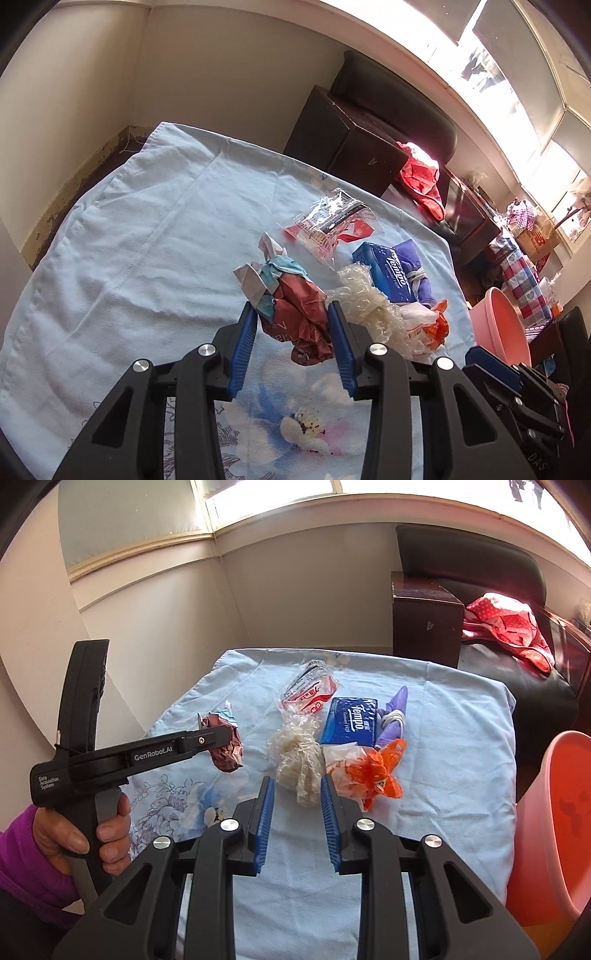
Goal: Collect trash
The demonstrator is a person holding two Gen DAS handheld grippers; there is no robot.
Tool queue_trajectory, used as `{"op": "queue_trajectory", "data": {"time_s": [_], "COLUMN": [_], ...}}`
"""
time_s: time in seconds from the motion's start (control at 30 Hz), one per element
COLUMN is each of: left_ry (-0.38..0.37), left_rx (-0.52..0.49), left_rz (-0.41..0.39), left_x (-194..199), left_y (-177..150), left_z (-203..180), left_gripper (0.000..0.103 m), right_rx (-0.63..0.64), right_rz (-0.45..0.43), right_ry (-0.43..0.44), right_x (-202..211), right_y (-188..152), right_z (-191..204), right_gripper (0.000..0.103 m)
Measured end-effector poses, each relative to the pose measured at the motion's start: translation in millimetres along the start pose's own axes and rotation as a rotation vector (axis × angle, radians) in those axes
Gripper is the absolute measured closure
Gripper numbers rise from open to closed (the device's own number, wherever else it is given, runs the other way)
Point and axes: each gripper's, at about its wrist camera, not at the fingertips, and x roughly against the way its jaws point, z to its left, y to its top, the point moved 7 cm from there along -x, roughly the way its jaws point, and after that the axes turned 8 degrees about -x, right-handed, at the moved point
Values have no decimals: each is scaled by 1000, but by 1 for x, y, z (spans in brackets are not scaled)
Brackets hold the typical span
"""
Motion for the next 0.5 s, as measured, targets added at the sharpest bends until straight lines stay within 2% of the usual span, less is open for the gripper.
{"op": "queue_trajectory", "data": {"time_s": [0.23,0.4,0.5], "left_ry": [-2,-6,-7], "left_rx": [0,9,11], "left_rz": [-7,-2,2], "left_x": [8,7,6], "left_y": [-5,-8,-10], "left_z": [11,16,17], "left_gripper": [64,64,64], "right_rx": [40,29,18], "right_rz": [57,99,132], "right_ry": [-36,-77,-69], "right_x": [-35,-50,-57], "right_y": [4,-1,-7], "right_z": [5,-1,-3], "right_gripper": [77,77,76]}}
